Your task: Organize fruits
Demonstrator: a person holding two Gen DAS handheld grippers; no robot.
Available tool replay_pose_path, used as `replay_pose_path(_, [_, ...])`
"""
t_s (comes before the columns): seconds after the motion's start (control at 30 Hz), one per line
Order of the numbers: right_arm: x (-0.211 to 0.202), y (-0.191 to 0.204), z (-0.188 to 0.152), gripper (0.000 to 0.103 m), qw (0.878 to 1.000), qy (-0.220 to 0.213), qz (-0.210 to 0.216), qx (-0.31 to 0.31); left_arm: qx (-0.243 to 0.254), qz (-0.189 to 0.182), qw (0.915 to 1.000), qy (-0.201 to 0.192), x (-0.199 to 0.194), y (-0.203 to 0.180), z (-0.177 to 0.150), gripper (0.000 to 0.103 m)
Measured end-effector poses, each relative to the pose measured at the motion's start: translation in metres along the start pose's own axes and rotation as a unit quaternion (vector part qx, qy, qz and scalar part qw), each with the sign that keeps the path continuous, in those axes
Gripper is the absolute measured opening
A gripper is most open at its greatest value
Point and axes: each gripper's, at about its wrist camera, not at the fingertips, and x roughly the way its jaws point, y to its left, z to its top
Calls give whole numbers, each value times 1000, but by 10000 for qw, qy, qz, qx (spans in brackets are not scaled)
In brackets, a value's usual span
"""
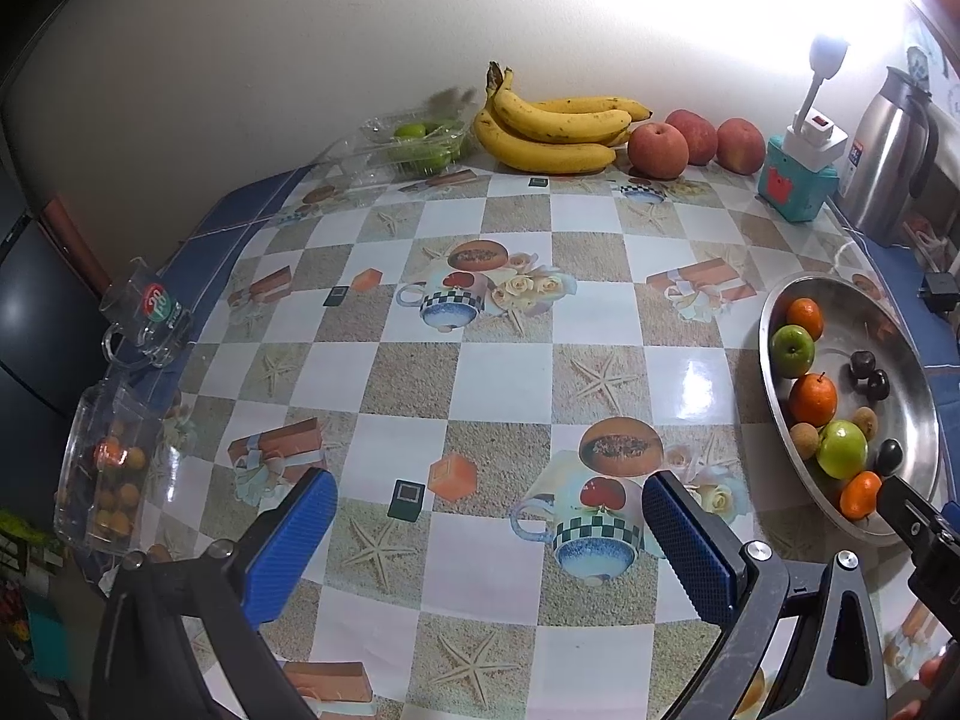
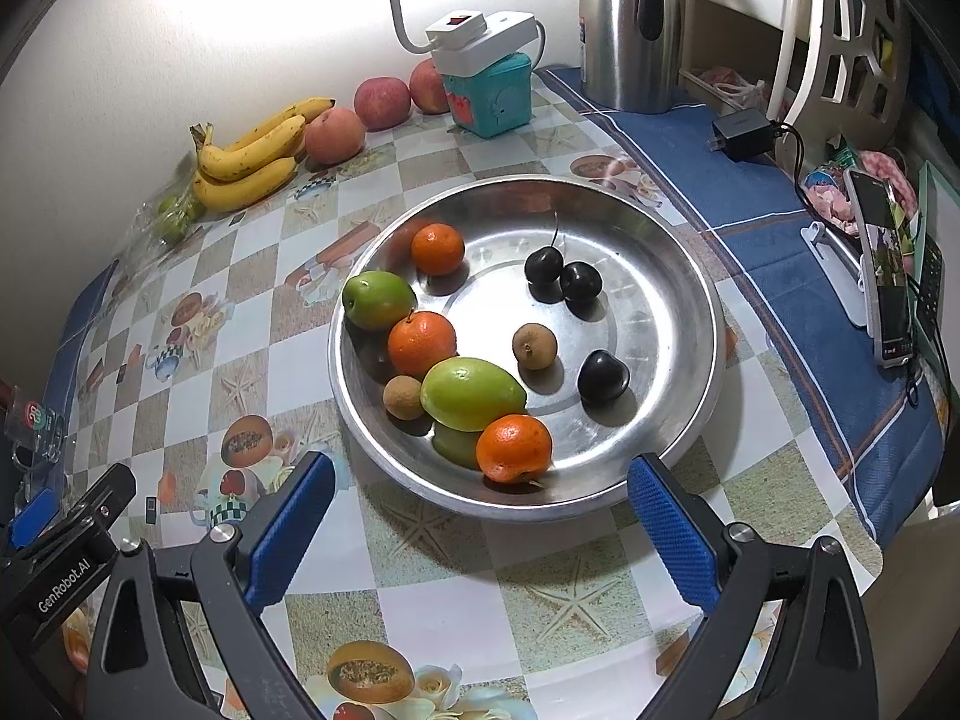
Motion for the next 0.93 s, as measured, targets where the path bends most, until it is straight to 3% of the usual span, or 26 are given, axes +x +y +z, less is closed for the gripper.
replay_pose_path(0.93, [-2, -2, 1, 98, 10000, -45, 21, 41, -63, -56, 9997, -225, -8, 1, 3, 103])
